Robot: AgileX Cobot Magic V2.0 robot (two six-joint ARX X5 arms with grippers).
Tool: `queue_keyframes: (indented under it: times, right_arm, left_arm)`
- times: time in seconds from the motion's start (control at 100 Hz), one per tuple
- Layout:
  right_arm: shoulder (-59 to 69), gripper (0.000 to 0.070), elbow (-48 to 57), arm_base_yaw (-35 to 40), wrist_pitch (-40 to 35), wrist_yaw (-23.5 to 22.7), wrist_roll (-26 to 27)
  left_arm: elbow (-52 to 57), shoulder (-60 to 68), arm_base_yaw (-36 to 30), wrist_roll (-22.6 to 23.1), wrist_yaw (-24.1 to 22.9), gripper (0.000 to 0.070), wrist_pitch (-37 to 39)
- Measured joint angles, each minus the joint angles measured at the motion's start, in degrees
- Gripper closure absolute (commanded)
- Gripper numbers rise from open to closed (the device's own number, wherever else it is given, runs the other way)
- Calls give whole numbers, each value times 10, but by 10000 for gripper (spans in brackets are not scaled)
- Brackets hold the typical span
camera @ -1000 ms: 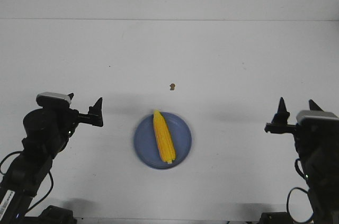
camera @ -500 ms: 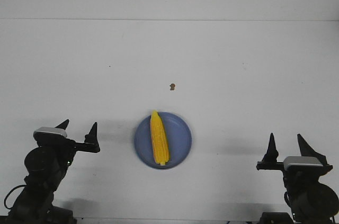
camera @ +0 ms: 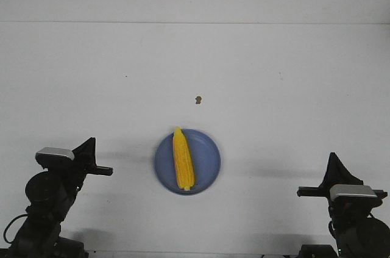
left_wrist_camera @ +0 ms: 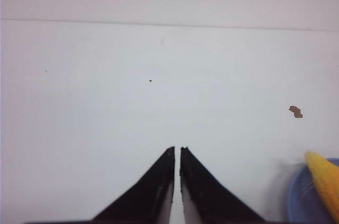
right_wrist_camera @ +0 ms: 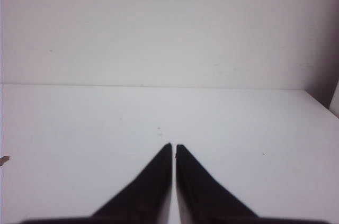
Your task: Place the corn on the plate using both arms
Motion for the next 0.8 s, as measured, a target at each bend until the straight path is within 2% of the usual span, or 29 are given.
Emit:
queue_keyframes:
  times: [0.7, 0.8]
  right_arm:
    - [0, 700, 0, 0, 0, 0, 0]
    - [0, 700, 0, 0, 0, 0, 0]
  left_arm:
    - [0, -13, 0, 0, -1, 688, 3]
    - [-2, -29, 3, 16, -10, 688, 25]
